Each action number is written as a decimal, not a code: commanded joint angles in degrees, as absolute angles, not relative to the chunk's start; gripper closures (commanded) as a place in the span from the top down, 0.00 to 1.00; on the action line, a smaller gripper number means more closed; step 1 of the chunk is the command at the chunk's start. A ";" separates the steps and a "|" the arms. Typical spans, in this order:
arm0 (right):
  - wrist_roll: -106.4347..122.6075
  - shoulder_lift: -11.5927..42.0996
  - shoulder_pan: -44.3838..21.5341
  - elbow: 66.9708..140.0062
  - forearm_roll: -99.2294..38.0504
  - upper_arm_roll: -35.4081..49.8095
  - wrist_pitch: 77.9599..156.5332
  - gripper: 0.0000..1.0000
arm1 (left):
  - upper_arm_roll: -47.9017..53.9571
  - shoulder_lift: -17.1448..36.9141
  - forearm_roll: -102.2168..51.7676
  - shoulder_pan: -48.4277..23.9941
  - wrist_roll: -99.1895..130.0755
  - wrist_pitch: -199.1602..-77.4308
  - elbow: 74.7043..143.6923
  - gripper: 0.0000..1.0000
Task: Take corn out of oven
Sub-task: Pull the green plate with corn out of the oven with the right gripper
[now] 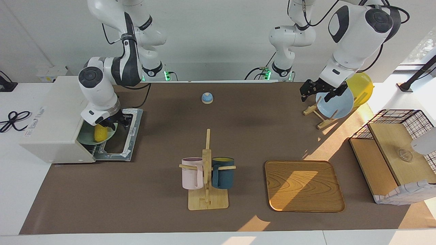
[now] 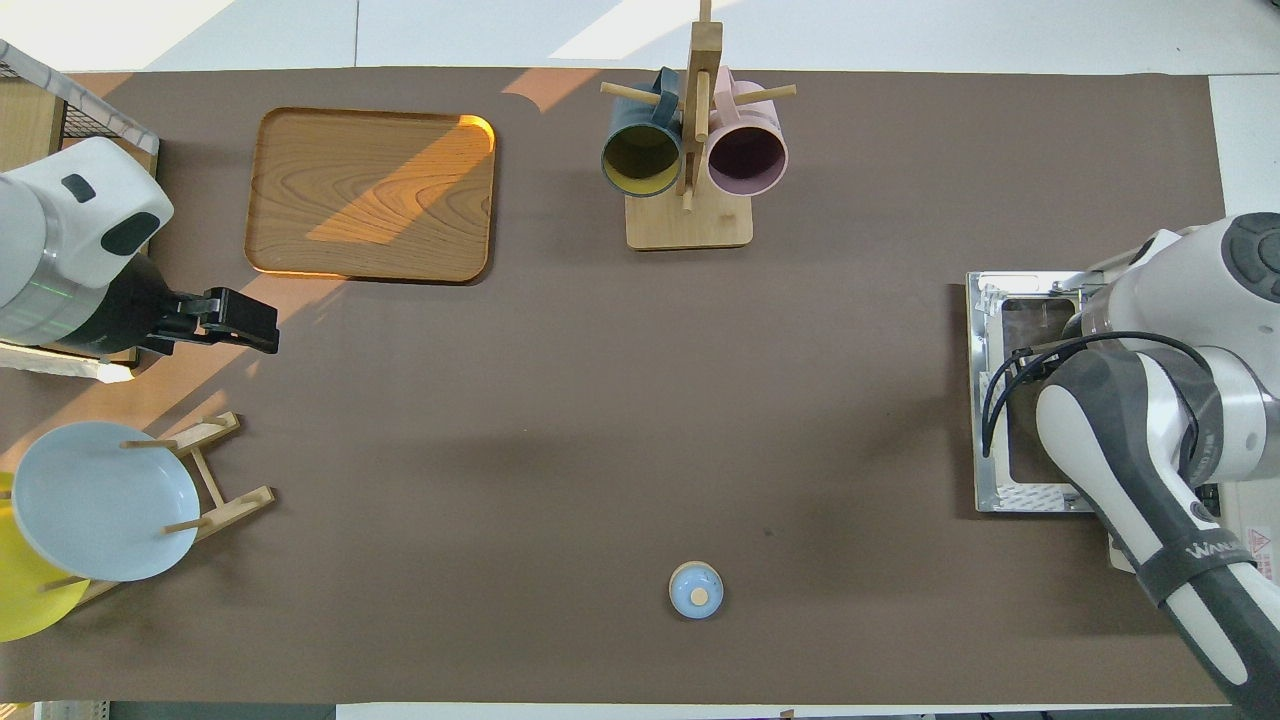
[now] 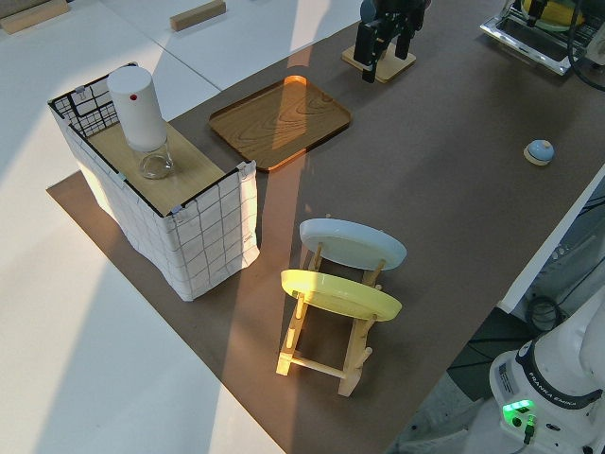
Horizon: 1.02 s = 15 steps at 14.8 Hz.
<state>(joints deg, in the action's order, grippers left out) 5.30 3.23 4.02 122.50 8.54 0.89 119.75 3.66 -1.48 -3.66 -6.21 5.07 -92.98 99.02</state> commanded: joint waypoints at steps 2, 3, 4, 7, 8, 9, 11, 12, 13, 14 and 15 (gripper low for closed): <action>7.03 0.70 4.92 125.86 9.49 1.23 121.20 0.09 | 3.87 -2.99 -4.22 -5.63 4.57 -93.52 100.28 1.00; 7.03 0.62 4.92 125.86 9.58 1.23 120.85 0.00 | 3.87 -2.99 -4.13 -5.63 4.57 -93.52 100.28 1.00; 7.03 0.53 4.75 125.86 9.49 1.23 120.68 0.00 | 3.87 -2.99 -4.22 -5.63 4.57 -93.52 100.28 1.00; 6.86 0.70 2.30 124.81 9.58 1.49 118.93 0.00 | 3.87 -2.99 -4.13 -5.63 4.57 -93.52 100.28 1.00; 6.59 1.23 0.11 122.89 9.58 1.49 117.44 0.00 | 3.87 -2.99 -4.22 -5.63 4.57 -93.52 100.28 1.00; 5.98 1.84 -1.83 120.61 9.58 1.49 115.33 0.00 | 3.87 -2.99 -4.22 -5.63 4.57 -93.52 100.28 1.00; 1.17 2.98 -6.92 116.74 9.58 1.49 112.43 0.00 | 3.87 -2.99 -4.22 -5.63 4.57 -93.52 100.28 1.00; -1.64 3.86 -9.38 114.28 9.75 1.49 109.54 0.00 | 3.87 -2.99 -4.22 -5.63 4.57 -93.52 100.28 1.00; -5.59 5.69 -12.10 110.86 10.02 1.49 106.38 0.00 | 3.87 -2.99 -4.22 -5.63 4.57 -93.52 100.28 1.00; -9.19 7.10 -14.65 108.22 10.37 1.49 104.35 0.00 | 3.87 -2.99 -4.22 -5.54 4.57 -93.52 100.28 1.00; -11.66 7.82 -16.59 106.45 10.81 1.58 103.11 0.00 | 3.78 -2.99 -4.13 -5.54 4.57 -93.52 100.28 1.00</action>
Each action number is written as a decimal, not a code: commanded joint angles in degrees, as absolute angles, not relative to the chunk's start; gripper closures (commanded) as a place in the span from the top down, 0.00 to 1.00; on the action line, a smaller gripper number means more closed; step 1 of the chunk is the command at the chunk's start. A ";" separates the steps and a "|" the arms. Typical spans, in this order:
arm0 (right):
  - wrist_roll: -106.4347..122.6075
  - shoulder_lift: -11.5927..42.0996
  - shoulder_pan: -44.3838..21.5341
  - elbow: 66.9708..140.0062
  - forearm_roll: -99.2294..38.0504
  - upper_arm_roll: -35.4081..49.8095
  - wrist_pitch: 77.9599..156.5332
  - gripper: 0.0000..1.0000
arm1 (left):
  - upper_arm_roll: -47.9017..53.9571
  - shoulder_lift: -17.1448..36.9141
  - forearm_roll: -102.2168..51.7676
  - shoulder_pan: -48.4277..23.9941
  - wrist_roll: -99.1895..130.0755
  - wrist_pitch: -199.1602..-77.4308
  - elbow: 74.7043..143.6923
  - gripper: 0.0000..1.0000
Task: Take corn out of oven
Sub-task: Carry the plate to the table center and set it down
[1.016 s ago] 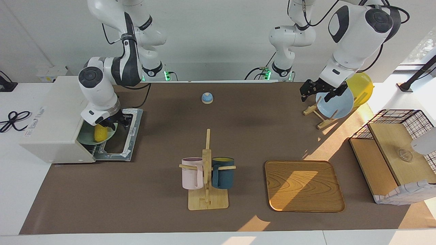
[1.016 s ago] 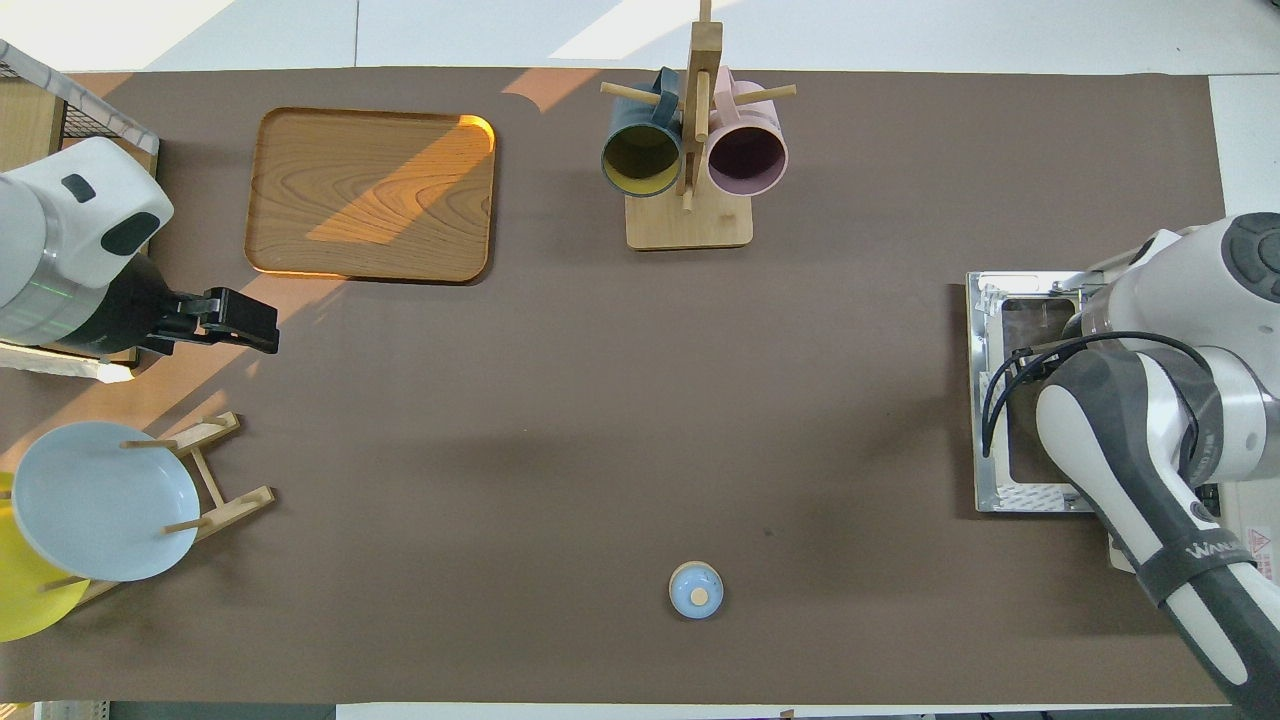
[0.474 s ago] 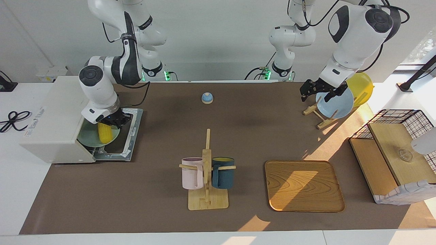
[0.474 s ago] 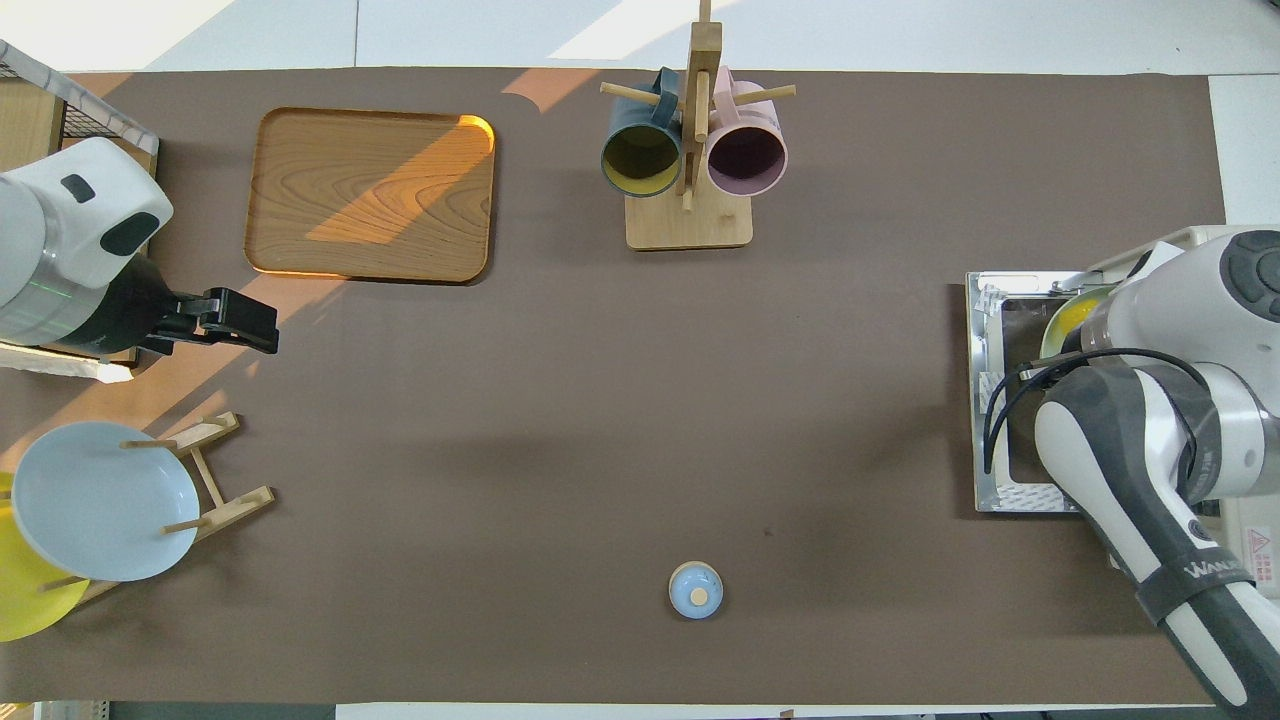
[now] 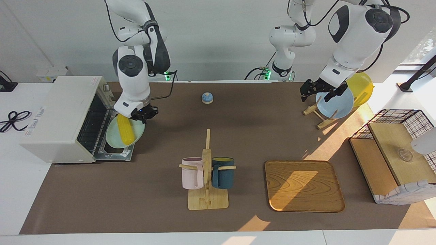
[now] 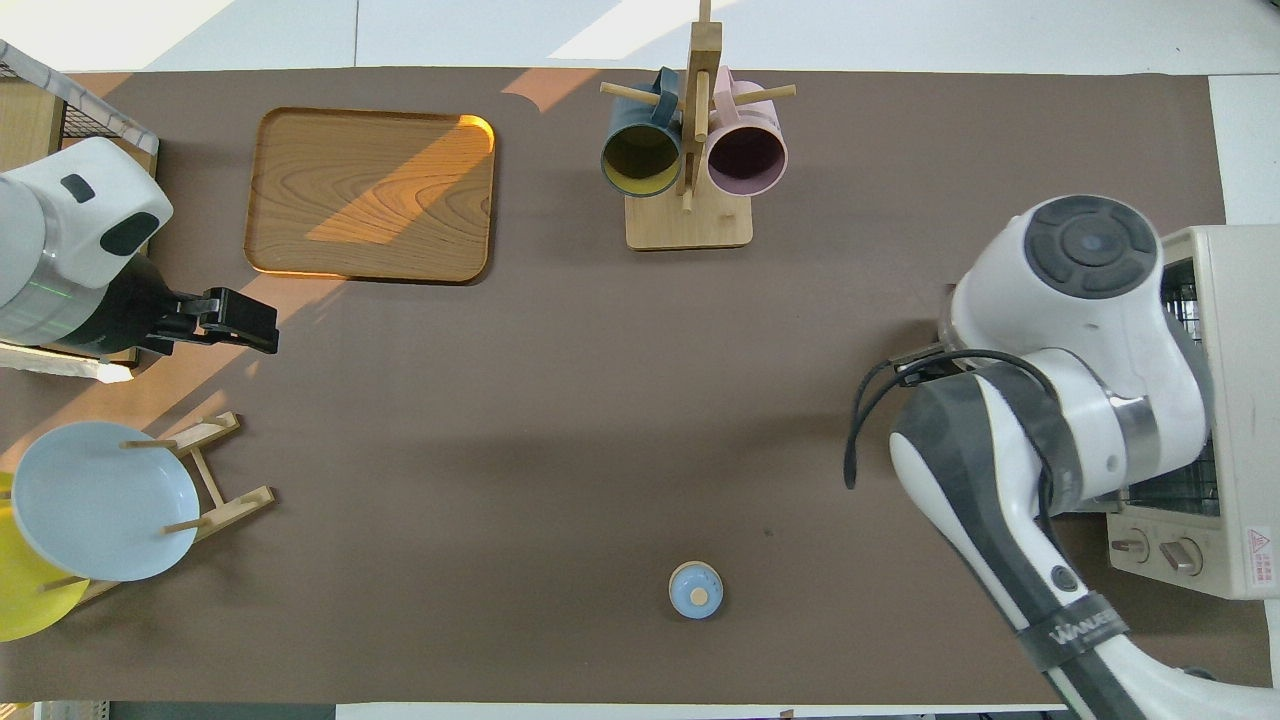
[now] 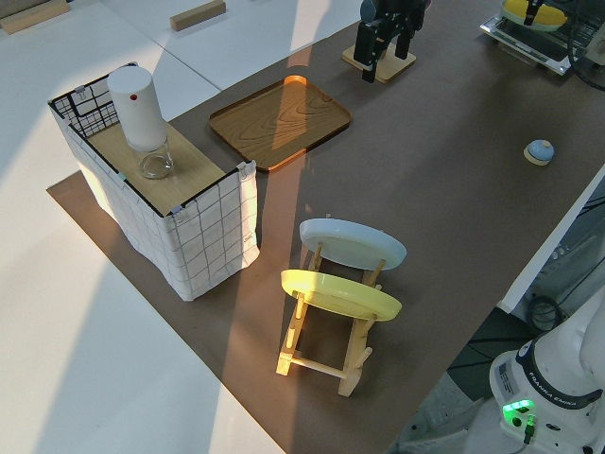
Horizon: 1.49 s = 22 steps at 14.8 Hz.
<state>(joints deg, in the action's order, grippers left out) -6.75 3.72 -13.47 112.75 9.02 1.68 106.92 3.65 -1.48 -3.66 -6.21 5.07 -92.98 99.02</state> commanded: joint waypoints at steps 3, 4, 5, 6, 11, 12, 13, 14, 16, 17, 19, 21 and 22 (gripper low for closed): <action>-19.83 14.04 -23.70 99.08 11.16 1.49 99.33 0.00 | 3.87 -2.99 -4.13 -5.54 4.57 -93.69 100.28 1.00; -25.26 18.06 -26.95 94.96 11.86 1.58 97.84 0.00 | 3.78 -2.99 -3.96 -5.54 4.66 -93.78 100.28 1.00; -29.14 21.76 -29.42 91.27 12.21 1.58 96.87 0.00 | 3.78 -2.99 -3.87 -5.54 4.75 -93.87 100.28 1.00; -33.53 25.71 -31.88 87.23 11.69 1.58 96.68 0.00 | 3.78 -2.99 -3.87 -5.28 4.75 -94.04 100.28 1.00; -43.67 28.56 -33.05 88.24 5.37 3.34 106.16 0.00 | 3.87 -2.99 -3.87 -4.66 4.92 -94.39 100.37 1.00; -44.64 28.48 -33.48 89.63 5.10 3.51 108.35 0.00 | 3.87 -2.99 -3.87 -4.66 4.92 -94.83 100.37 1.00; -45.34 28.13 -34.10 91.56 5.01 3.52 110.28 0.00 | 3.87 -2.90 -3.87 -4.66 5.01 -95.88 100.37 1.00; -47.09 27.86 -34.01 92.63 4.31 3.60 112.30 0.00 | 3.87 -2.90 -3.87 -4.66 4.92 -96.41 100.37 1.00; -48.69 27.95 -33.31 91.68 -1.03 3.52 113.12 0.00 | 3.87 -2.81 -3.78 -4.66 4.83 -96.76 100.37 1.00; -48.69 27.95 -33.14 90.45 -1.84 3.52 112.68 0.01 | 3.95 -2.73 -3.87 -4.75 4.92 -97.81 100.37 1.00; -48.69 28.47 -32.44 89.12 -1.76 3.34 112.41 0.26 | 3.96 -2.72 -3.87 -4.83 4.92 -98.87 100.46 1.00; -48.08 28.30 -29.89 87.46 -1.05 3.34 111.80 0.26 | 3.96 -2.64 -3.87 -5.01 5.01 -99.58 100.46 1.00; -47.90 27.87 -29.01 87.10 -0.97 3.34 111.01 0.26 | 3.96 -2.64 -3.87 -5.10 4.92 -99.75 100.46 1.00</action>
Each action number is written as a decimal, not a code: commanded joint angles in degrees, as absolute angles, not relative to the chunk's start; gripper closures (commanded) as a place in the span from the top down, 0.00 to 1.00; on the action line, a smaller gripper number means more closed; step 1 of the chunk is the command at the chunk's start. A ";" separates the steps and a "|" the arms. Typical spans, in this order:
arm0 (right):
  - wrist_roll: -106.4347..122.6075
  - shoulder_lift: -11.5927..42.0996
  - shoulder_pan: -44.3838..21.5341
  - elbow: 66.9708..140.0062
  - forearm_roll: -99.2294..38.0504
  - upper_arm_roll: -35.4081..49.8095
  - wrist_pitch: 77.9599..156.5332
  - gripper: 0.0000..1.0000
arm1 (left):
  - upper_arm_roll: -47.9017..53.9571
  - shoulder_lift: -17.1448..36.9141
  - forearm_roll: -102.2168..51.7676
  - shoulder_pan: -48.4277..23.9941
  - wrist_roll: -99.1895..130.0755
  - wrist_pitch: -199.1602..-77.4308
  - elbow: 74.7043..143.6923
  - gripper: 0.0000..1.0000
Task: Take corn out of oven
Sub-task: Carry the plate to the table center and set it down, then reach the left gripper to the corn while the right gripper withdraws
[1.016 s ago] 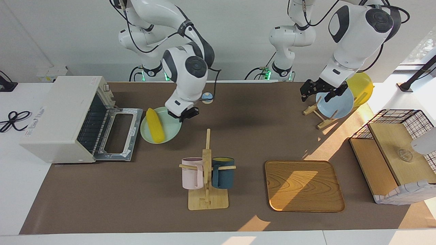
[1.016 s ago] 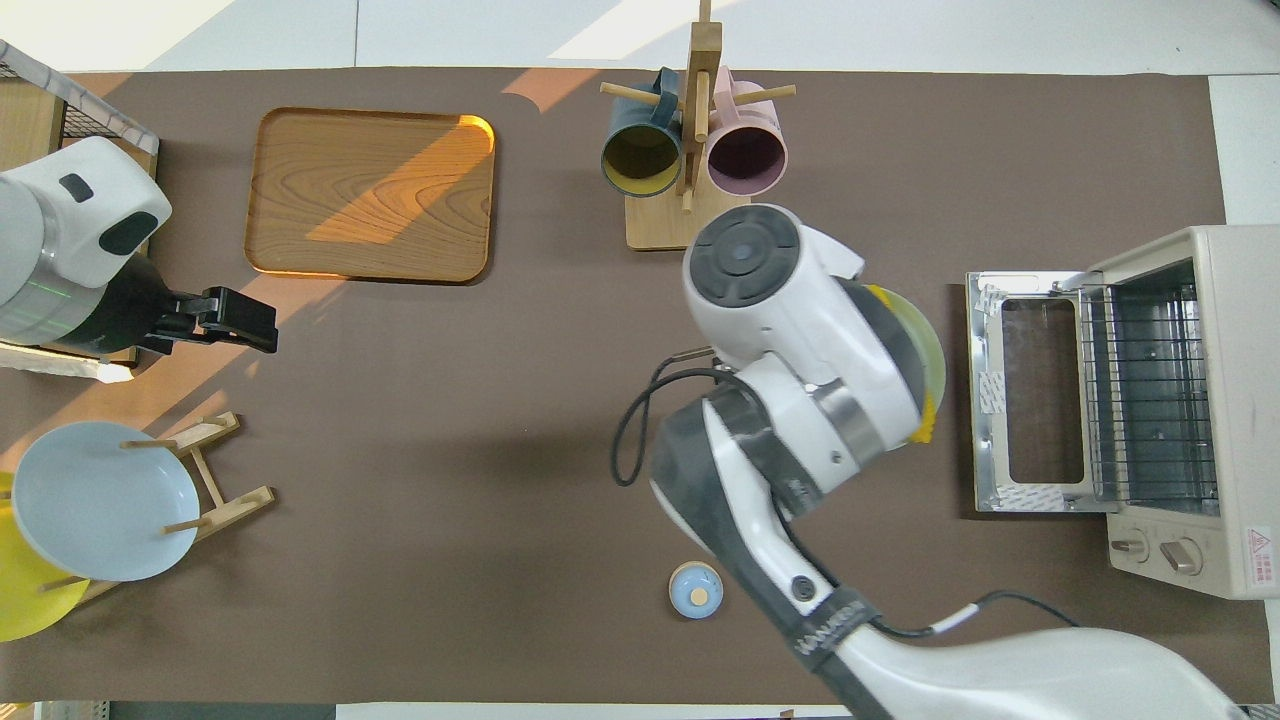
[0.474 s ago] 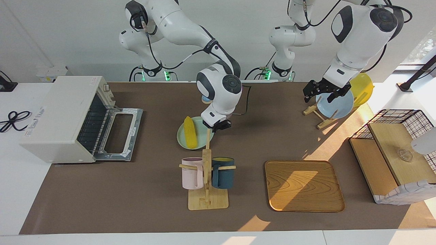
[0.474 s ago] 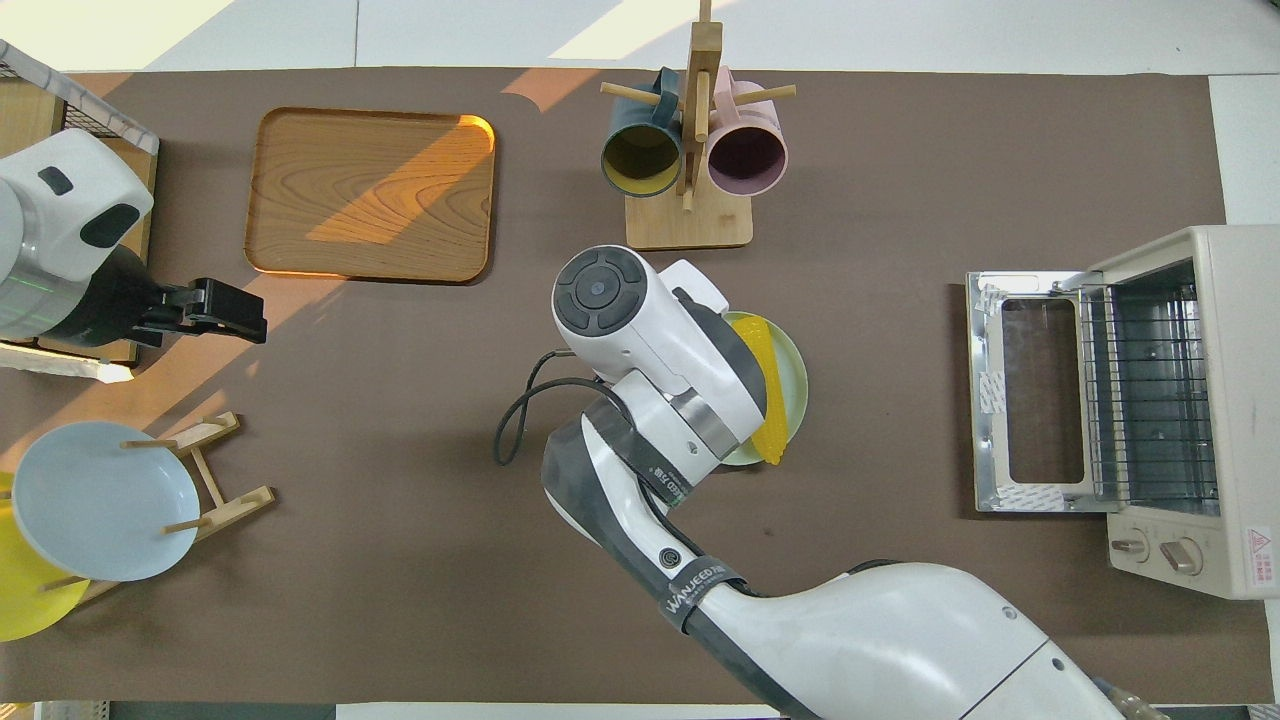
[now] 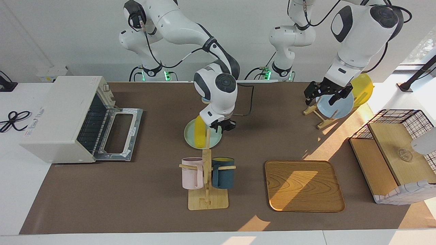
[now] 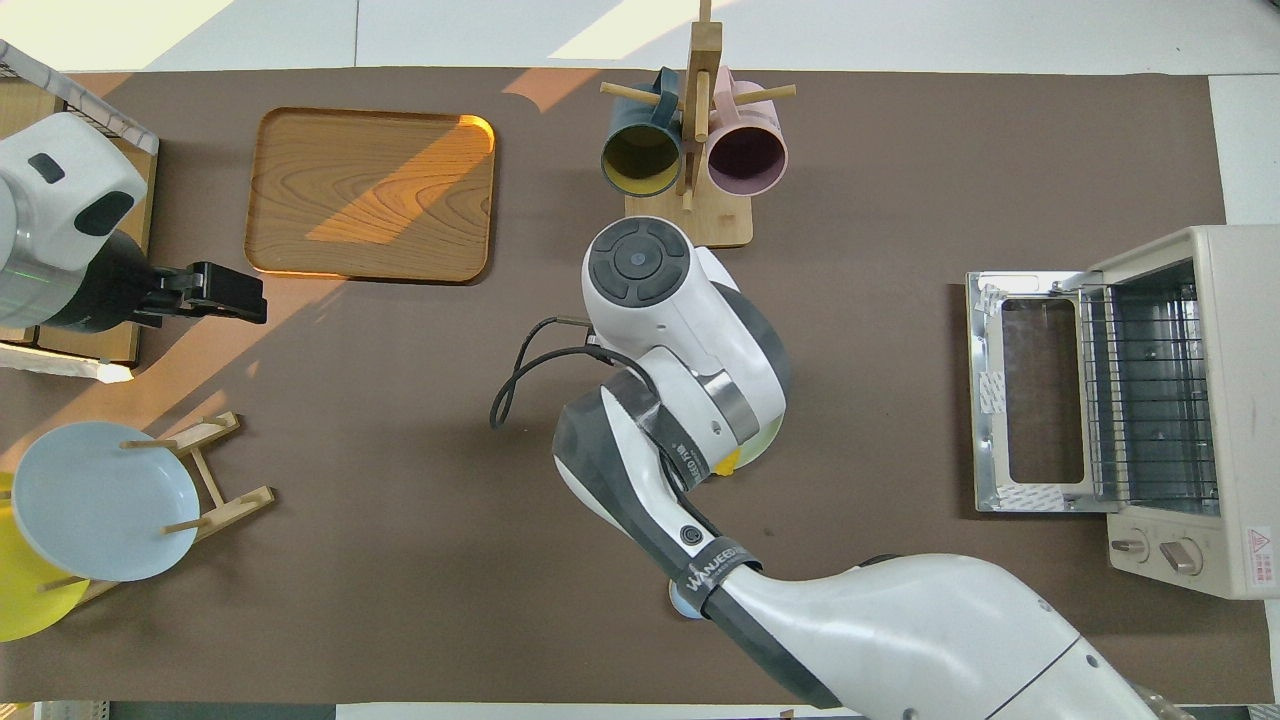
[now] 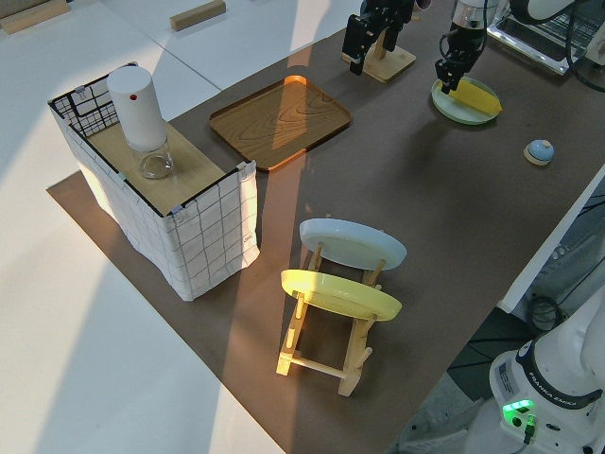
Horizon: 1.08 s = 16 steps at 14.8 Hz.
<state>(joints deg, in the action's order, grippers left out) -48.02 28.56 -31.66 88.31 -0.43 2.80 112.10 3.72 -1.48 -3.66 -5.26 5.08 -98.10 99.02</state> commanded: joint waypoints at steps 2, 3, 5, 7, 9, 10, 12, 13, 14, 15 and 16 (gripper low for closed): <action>-43.98 26.73 -26.91 86.49 -0.62 3.16 107.95 0.25 | 4.04 -2.64 -3.87 -5.36 5.01 -100.45 100.46 1.00; -39.51 25.76 -25.24 86.66 0.08 2.99 106.19 0.19 | 4.04 -2.55 -3.87 -5.54 5.01 -100.81 100.55 1.00; -34.12 24.00 -21.55 87.71 2.80 2.99 102.76 0.00 | 4.22 -2.55 -3.95 -6.32 5.18 -101.34 100.72 1.00; -32.70 22.33 -18.73 91.73 3.60 2.99 101.95 0.00 | 4.22 -2.37 -3.96 -8.08 6.58 -102.38 100.98 1.00; -30.60 19.96 -16.71 98.05 8.67 2.99 103.09 0.00 | 4.22 -1.85 -3.96 -10.44 7.73 -103.53 100.99 1.00; -28.93 19.08 -15.39 100.26 10.88 2.99 103.88 0.00 | 4.22 -1.58 -4.04 -11.68 8.78 -104.32 101.07 1.00; -26.47 17.76 -12.32 105.10 12.48 2.99 107.12 0.00 | 4.22 0.08 -4.22 -14.31 9.75 -105.81 101.07 1.00; -25.76 17.32 -10.56 107.29 12.74 2.99 109.05 0.00 | 4.22 1.31 -4.39 -15.54 10.19 -107.13 101.07 1.00; -25.06 16.97 -9.24 109.66 12.66 2.99 111.51 0.00 | 4.31 2.71 -4.39 -17.04 11.24 -108.36 100.81 1.00; -24.61 16.79 -8.53 111.34 12.74 2.99 113.27 0.00 | 4.31 4.29 -4.48 -18.53 12.12 -110.11 100.72 1.00; -24.61 16.53 -8.44 112.40 12.74 2.99 114.07 0.00 | 4.31 6.13 -4.48 -20.11 12.65 -112.39 100.64 1.00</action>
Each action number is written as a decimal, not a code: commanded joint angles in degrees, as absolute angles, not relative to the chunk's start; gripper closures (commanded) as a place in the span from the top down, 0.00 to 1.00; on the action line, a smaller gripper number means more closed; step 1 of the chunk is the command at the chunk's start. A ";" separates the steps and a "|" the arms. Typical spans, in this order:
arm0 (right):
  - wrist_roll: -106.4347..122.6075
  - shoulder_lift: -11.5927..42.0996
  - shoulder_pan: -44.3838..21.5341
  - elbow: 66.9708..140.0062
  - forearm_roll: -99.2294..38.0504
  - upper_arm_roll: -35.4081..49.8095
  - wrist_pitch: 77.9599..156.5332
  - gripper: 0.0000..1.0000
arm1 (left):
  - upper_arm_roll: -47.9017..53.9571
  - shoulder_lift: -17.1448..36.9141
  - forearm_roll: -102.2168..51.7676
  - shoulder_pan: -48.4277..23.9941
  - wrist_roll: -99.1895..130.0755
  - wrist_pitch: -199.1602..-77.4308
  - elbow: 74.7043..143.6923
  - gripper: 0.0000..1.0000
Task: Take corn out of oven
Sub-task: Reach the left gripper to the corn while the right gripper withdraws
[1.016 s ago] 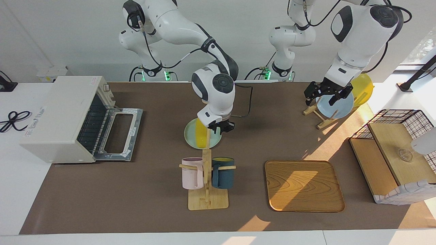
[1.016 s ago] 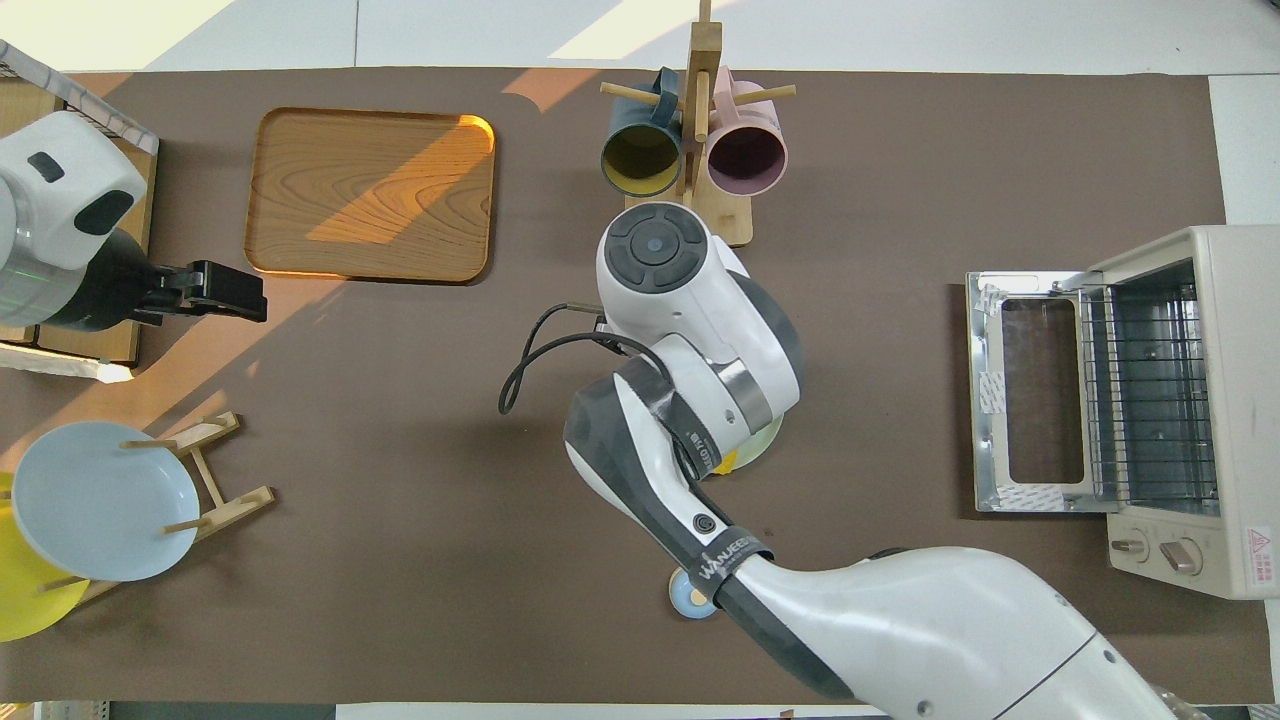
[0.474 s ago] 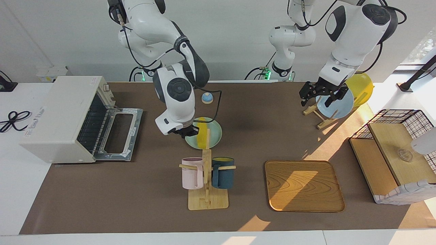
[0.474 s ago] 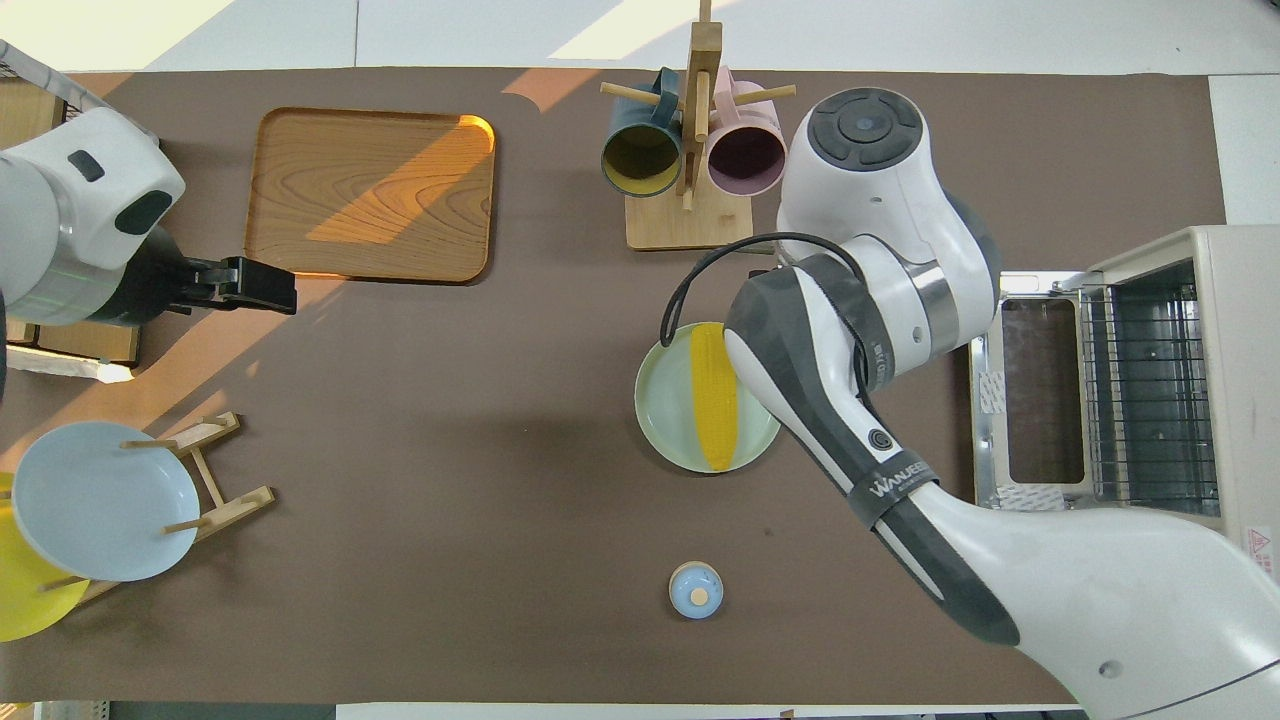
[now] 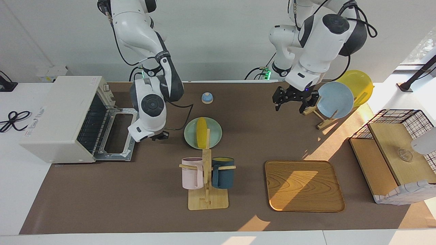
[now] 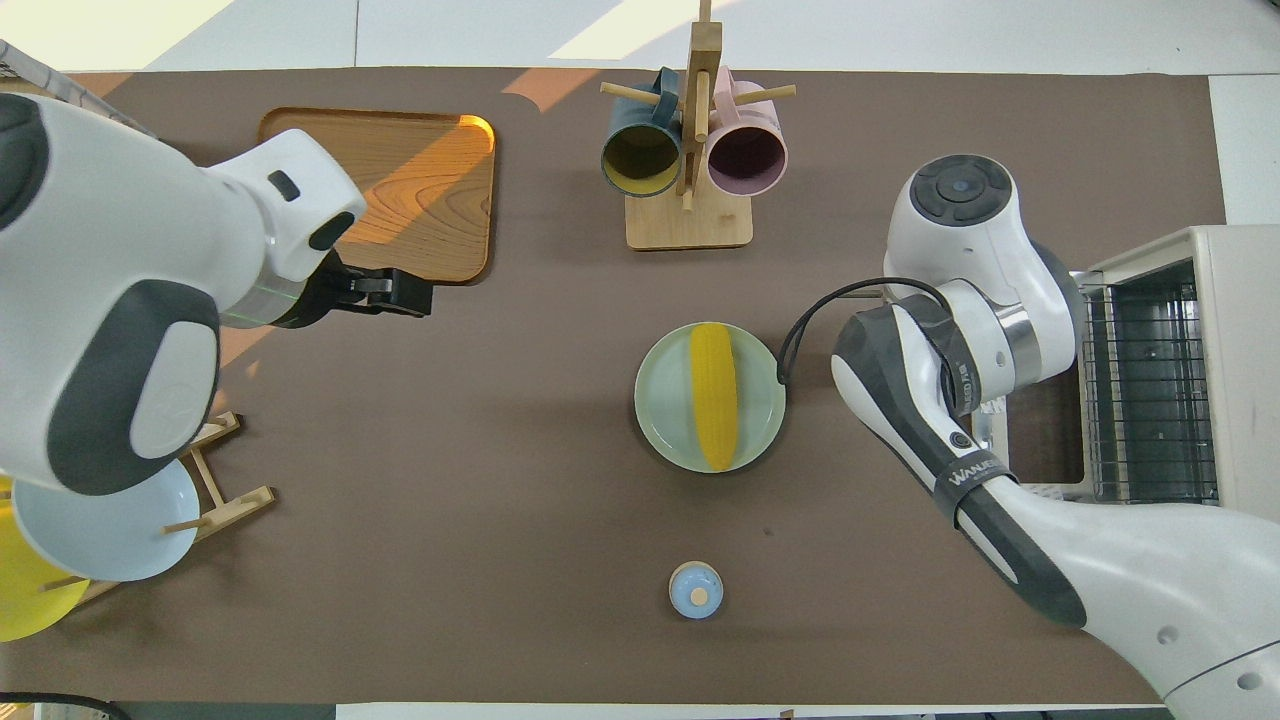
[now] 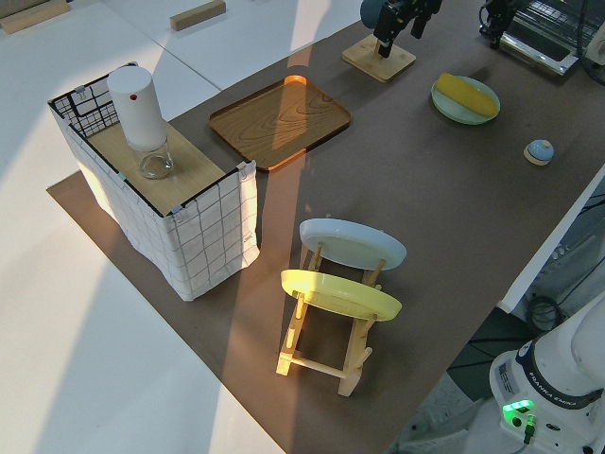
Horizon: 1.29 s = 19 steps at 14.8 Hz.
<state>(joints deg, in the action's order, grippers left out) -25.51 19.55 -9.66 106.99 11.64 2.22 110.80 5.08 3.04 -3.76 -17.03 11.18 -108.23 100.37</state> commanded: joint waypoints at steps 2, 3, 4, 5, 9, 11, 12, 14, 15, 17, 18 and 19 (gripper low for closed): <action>-24.08 16.61 -8.26 113.99 15.19 2.99 114.87 0.00 | 4.31 9.91 -4.83 -23.28 15.19 -116.87 100.20 1.00; -24.00 16.70 -7.57 115.04 17.12 2.99 116.35 0.00 | 4.31 11.76 -6.05 -24.68 16.42 -119.94 100.20 1.00; -23.91 16.70 -6.43 115.83 18.10 2.99 117.15 0.00 | 4.22 13.00 -7.46 -26.09 16.96 -122.49 100.02 1.00; -23.73 16.70 -6.16 115.93 18.28 2.99 117.16 0.00 | 4.22 14.57 -8.17 -27.32 17.48 -123.30 98.80 1.00; -22.41 16.61 -5.27 116.10 19.60 2.99 116.20 0.00 | 3.96 25.81 -7.65 -34.00 23.46 -124.18 88.87 1.00; -22.41 16.61 -5.45 115.93 21.43 2.99 114.10 0.00 | 3.96 28.29 -7.56 -36.37 24.43 -128.12 88.15 1.00; -22.15 16.61 -5.54 115.23 22.75 2.99 112.52 0.00 | 3.96 29.00 -7.47 -37.17 24.96 -129.36 88.24 1.00; -19.53 16.96 -5.80 112.26 23.82 3.08 108.92 0.00 | 3.87 31.02 -7.38 -39.10 25.05 -132.43 88.68 1.00; -17.68 17.22 -5.80 110.32 23.91 3.08 106.55 0.00 | 3.87 31.03 -6.60 -39.02 25.05 -134.02 89.46 1.00; -14.26 16.79 -5.36 106.71 23.73 3.16 100.93 0.00 | 3.78 31.03 -6.24 -39.20 25.66 -135.08 90.17 1.00; -11.89 15.66 -5.19 105.57 23.30 3.16 98.81 0.00 | 3.78 31.03 -5.98 -39.63 26.80 -137.00 91.83 1.00; -8.82 12.86 -4.14 105.73 23.03 3.08 97.92 0.00 | 3.78 30.94 -5.72 -40.33 27.15 -138.76 92.63 1.00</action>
<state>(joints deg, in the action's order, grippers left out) -15.04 17.00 -6.41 107.17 21.82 3.45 100.81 4.76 31.24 -7.04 -38.65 25.10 -135.24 90.62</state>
